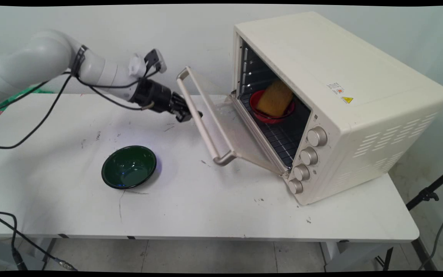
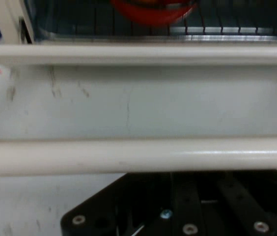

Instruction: Close the oven

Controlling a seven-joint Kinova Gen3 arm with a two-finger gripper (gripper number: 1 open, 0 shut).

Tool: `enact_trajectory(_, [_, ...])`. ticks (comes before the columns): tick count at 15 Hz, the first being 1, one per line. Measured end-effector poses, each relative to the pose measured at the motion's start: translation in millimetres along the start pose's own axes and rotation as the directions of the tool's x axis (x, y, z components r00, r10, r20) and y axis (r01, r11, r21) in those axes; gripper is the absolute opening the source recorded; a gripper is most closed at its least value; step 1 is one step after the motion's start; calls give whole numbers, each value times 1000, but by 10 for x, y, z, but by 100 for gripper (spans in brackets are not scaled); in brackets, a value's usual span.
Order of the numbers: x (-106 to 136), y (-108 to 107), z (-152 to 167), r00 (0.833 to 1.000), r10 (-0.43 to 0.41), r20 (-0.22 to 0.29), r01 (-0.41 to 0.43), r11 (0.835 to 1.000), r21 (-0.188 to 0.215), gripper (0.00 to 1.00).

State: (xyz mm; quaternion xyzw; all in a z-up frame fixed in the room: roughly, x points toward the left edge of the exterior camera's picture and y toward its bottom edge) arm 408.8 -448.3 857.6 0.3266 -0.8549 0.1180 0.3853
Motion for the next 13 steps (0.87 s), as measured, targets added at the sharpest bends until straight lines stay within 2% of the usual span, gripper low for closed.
enact_trajectory(7, [524, 92, -116, 997, 2, -79, -2, 1000, -7, 0])
enact_trajectory(13, [751, 131, -232, 993, 16, -119, -17, 1000, -12, 0])
